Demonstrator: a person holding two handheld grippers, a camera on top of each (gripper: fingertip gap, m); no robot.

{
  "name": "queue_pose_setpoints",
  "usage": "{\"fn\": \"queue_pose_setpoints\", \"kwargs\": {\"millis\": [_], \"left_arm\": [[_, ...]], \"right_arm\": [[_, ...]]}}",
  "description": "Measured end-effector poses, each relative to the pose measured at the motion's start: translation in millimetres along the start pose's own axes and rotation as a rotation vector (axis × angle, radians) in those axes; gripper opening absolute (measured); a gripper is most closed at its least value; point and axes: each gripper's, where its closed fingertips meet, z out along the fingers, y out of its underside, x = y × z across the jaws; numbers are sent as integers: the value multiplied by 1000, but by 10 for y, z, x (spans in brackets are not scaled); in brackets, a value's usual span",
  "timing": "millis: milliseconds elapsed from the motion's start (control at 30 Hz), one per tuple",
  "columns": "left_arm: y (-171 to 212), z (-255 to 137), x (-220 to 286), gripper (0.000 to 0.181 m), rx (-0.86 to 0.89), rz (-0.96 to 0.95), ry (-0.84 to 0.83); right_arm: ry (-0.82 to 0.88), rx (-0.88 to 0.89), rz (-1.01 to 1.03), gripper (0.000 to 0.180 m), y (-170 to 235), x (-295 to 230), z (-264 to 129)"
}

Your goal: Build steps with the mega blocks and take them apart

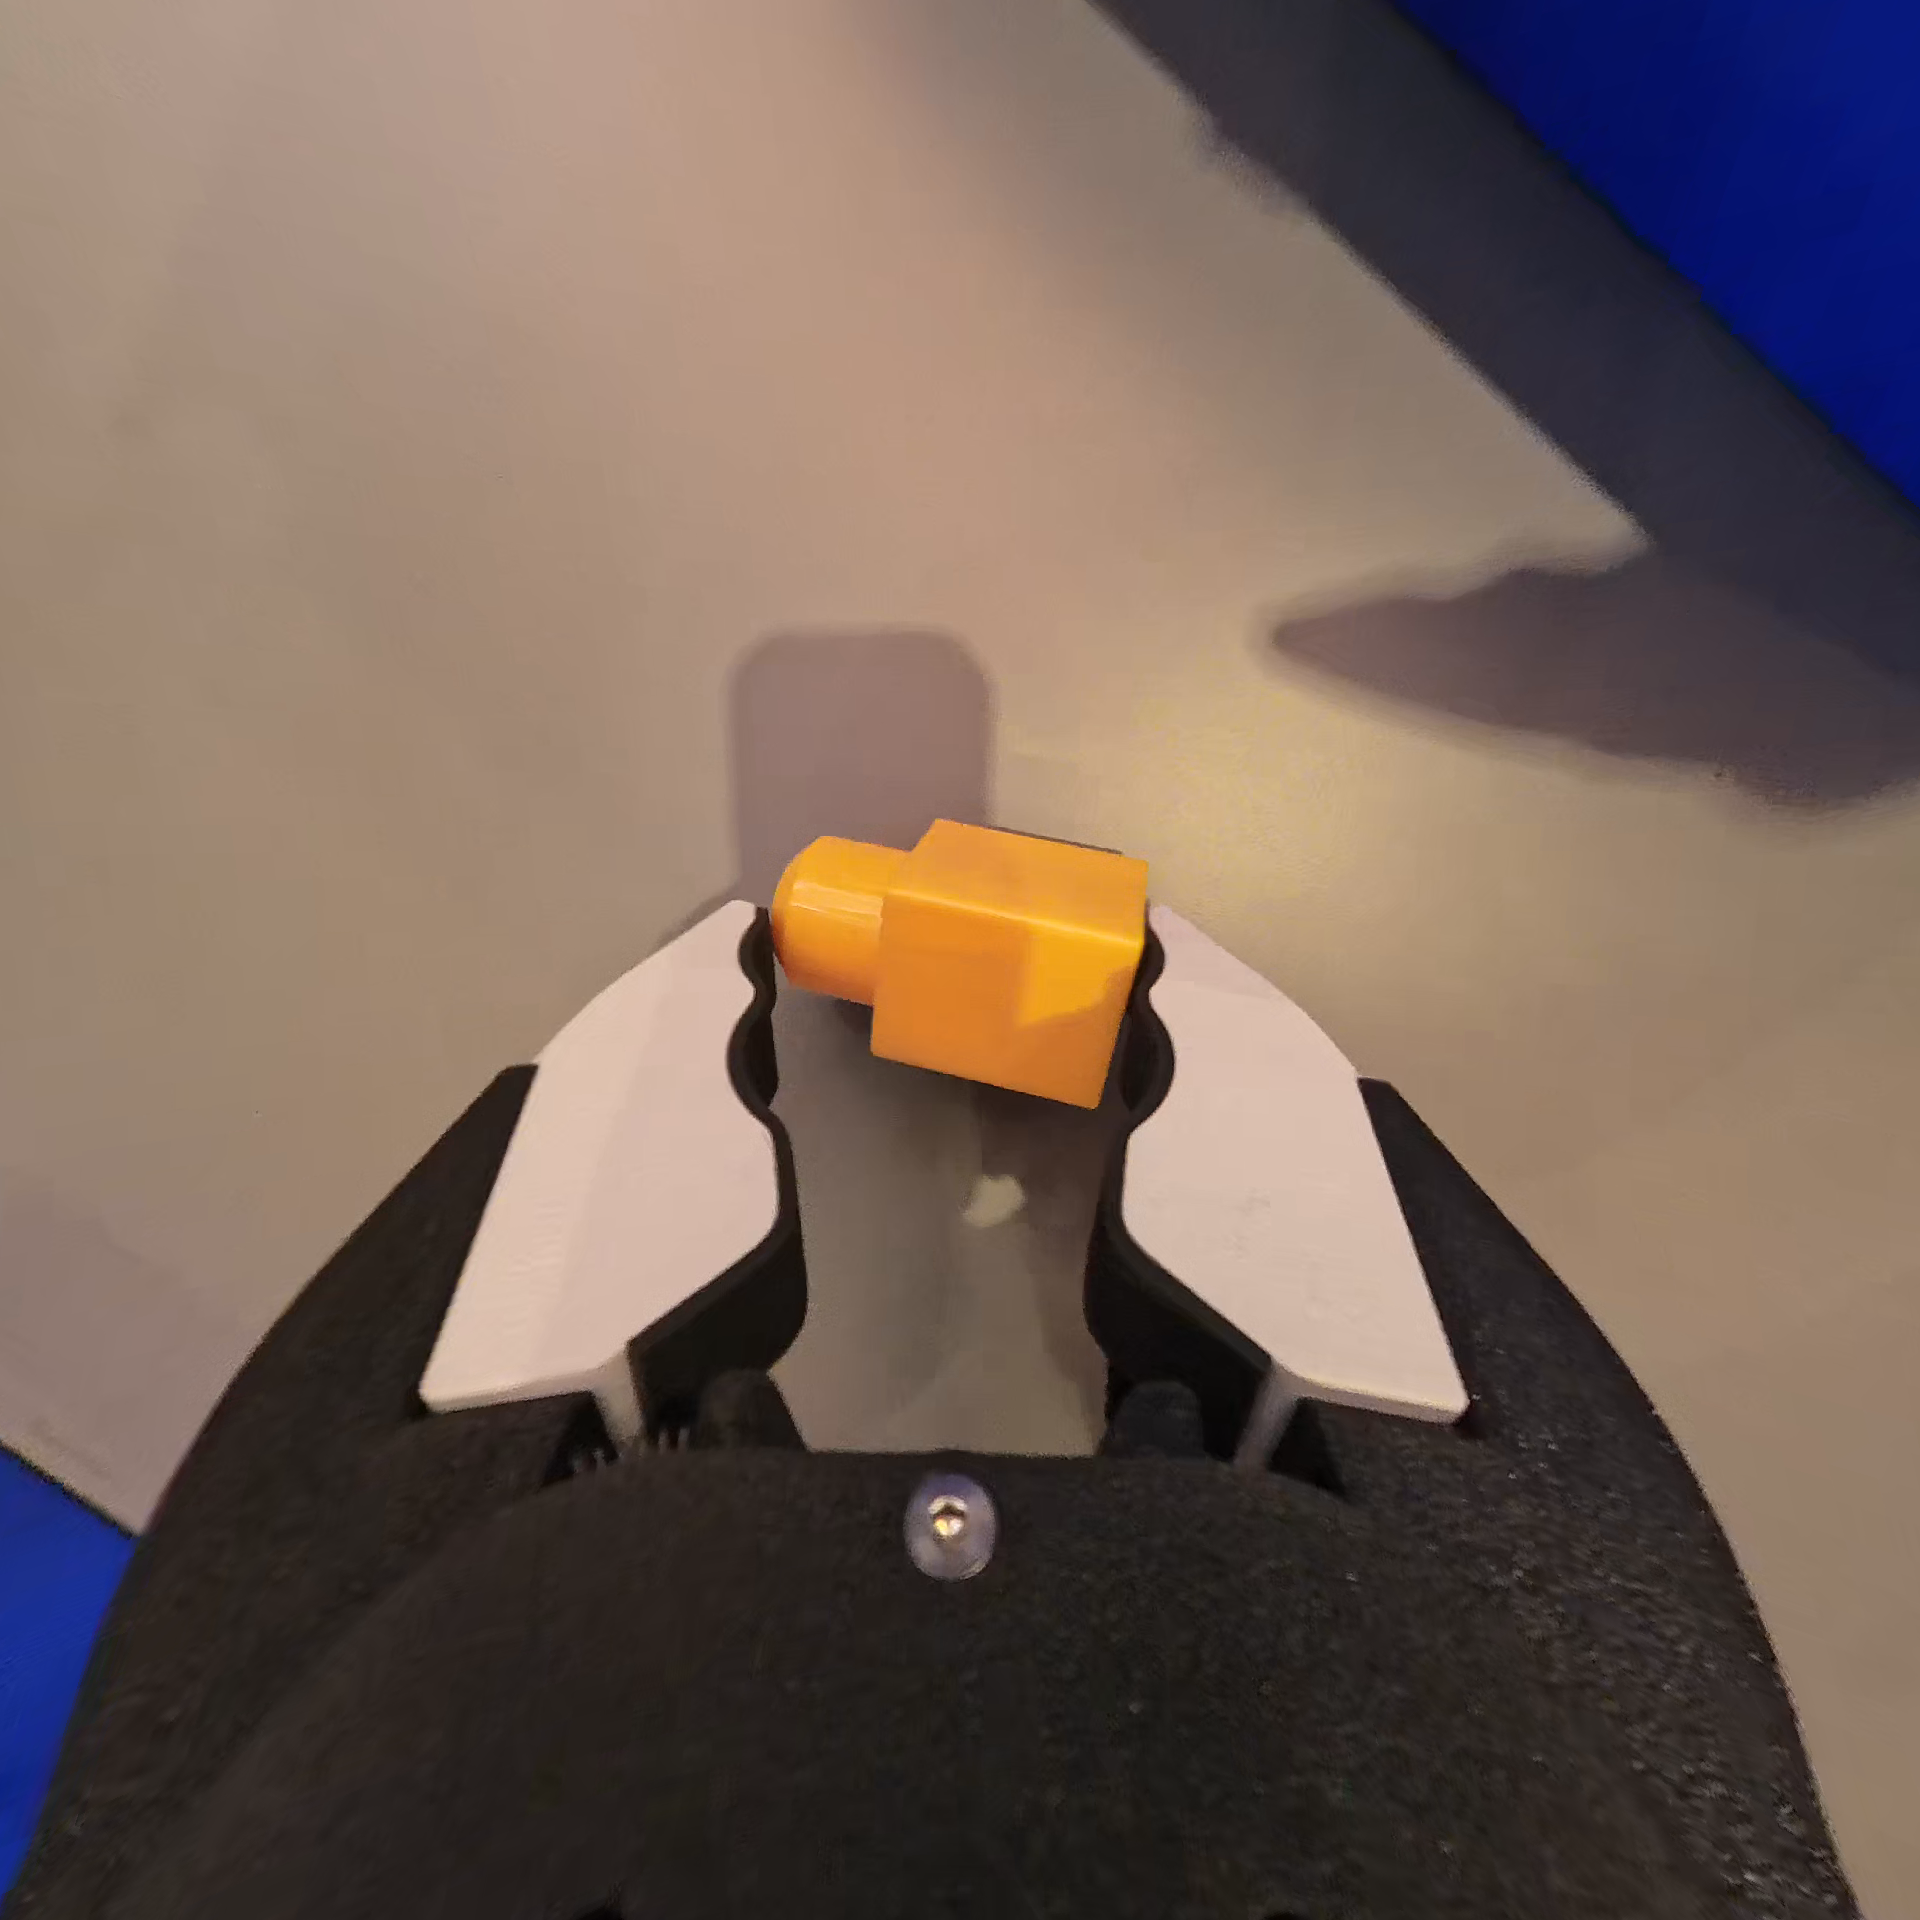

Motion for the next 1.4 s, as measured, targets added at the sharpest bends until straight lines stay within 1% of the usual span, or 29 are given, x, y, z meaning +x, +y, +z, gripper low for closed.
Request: {"fn": "queue_pose_setpoints", "kwargs": {"millis": [67, 100, 167, 233, 300, 400, 433, 467, 533, 600, 633, 700, 767, 833, 900, 933, 967, 1067, 1133, 1200, 1300, 1400], "left_arm": [[12, 57, 16, 65, -6, -6, 14], [12, 72, 6, 69, -2, -9, 11], [6, 59, -20, 87, 15, -16, 5], [-13, -82, -52, 95, 82, -40, 6], [-31, -380, -75, 86, 219, -89, 42], [116, -1107, -194, 89, 451, -130, 80], [218, -1404, -286, 90, 527, -138, 69], [379, -1683, -431, 86, 576, -150, 29], [872, -2109, -913, 81, 580, -216, -153], [1402, -2354, -1425, 71, 551, -338, -312], [1618, -2386, -1621, 71, 529, -421, -325], [2034, -2267, -1931, 76, 426, -597, -289], [2333, -2033, -2123, 74, 332, -733, -229], [2507, -1831, -2276, 71, 318, -796, -252], [2710, -1635, -2347, 83, 229, -841, -297], [2799, -1557, -2381, 82, 183, -842, -331], [2869, -1483, -2410, 86, 145, -847, -356], [3022, -1261, -2430, 91, 31, -882, -357], [3095, -1150, -2462, 89, -14, -903, -353], [3179, -1100, -2529, 87, -43, -921, -380], [3211, -990, -2479, 87, -71, -955, -308], [3225, -917, -2489, 82, -84, -949, -284]], "right_arm": [[4, -14, -19, 68, 13, -17, -7], [8, -16, -25, 68, 13, -23, -14], [7, -14, -28, 68, 3, -40, -29], [3, -9, -29, 68, -11, -54, -37], [-1, -6, -34, 68, -18, -67, -35], [-9, -1, -43, 68, -37, -93, -21], [-12, -1, -48, 68, -42, -106, -12], [-15, -3, -52, 68, -45, -119, 0], [-20, -12, -61, 68, -41, -145, 35], [-22, -29, -70, 68, -28, -170, 85], [-20, -43, -78, 68, -15, -181, 114], [-10, -77, -101, 68, 24, -199, 174], [9, -107, -117, 69, 61, -203, 230], [36, -131, -111, 73, 95, -177, 271], [38, -152, -100, 73, 138, -171, 297], [33, -160, -98, 73, 161, -172, 305], [29, -168, -98, 73, 183, -169, 309], [34, -178, -94, 73, 221, -133, 301], [42, -180, -89, 74, 236, -103, 291], [58, -181, -80, 75, 245, -63, 281], [45, -191, -84, 75, 279, -69, 277], [39, -218, -84, 75, 333, -75, 293]]}}
